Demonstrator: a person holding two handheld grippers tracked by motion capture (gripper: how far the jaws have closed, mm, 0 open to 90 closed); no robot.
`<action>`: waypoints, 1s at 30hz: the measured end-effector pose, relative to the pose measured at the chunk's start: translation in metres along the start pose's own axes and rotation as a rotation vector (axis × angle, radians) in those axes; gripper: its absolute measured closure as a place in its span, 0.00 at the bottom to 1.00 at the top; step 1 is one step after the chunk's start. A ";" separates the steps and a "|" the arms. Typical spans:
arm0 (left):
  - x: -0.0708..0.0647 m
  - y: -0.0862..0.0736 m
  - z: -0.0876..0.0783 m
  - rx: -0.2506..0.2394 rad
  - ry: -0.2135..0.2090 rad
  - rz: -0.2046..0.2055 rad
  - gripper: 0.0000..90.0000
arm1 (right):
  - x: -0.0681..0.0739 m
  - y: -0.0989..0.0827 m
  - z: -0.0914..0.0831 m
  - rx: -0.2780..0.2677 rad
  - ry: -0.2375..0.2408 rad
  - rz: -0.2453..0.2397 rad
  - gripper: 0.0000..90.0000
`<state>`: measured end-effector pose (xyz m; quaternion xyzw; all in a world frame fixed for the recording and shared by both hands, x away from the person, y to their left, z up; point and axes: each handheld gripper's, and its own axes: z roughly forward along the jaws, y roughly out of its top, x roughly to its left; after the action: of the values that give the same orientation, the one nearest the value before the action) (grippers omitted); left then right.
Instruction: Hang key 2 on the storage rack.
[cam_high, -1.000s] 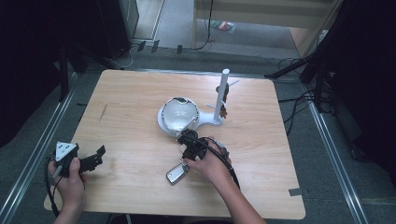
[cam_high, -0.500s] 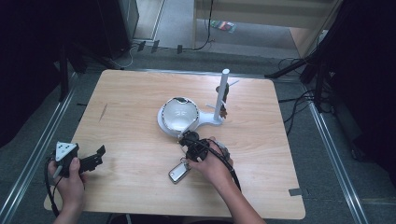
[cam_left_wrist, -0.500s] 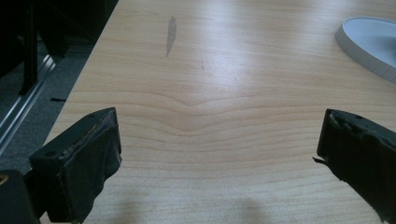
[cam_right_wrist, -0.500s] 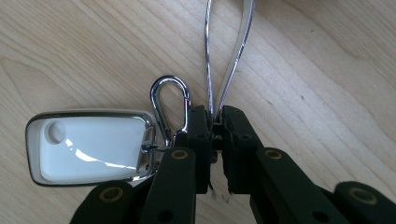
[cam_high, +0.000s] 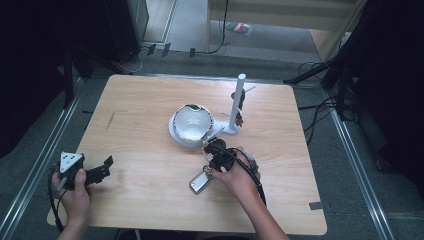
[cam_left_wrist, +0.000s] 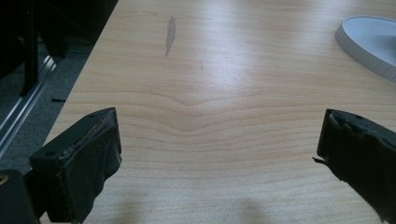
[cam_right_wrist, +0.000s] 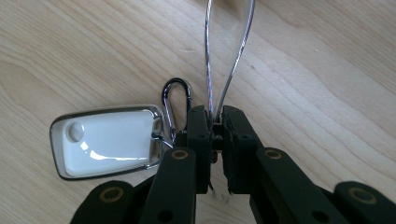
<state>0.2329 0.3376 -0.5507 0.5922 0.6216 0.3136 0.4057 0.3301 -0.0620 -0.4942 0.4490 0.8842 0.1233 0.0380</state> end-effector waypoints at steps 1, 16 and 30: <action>0.000 0.000 0.000 0.001 0.000 -0.001 0.00 | 0.000 0.000 0.000 0.000 0.000 0.000 0.93; 0.000 0.000 0.000 0.001 -0.001 -0.003 0.00 | -0.010 -0.006 -0.014 -0.066 -0.046 0.069 0.93; 0.000 0.000 0.000 0.002 -0.001 -0.004 0.00 | -0.013 -0.009 -0.032 -0.213 -0.155 0.122 0.93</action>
<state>0.2329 0.3379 -0.5507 0.5916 0.6227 0.3119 0.4062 0.3253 -0.0840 -0.4663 0.5036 0.8316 0.1832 0.1459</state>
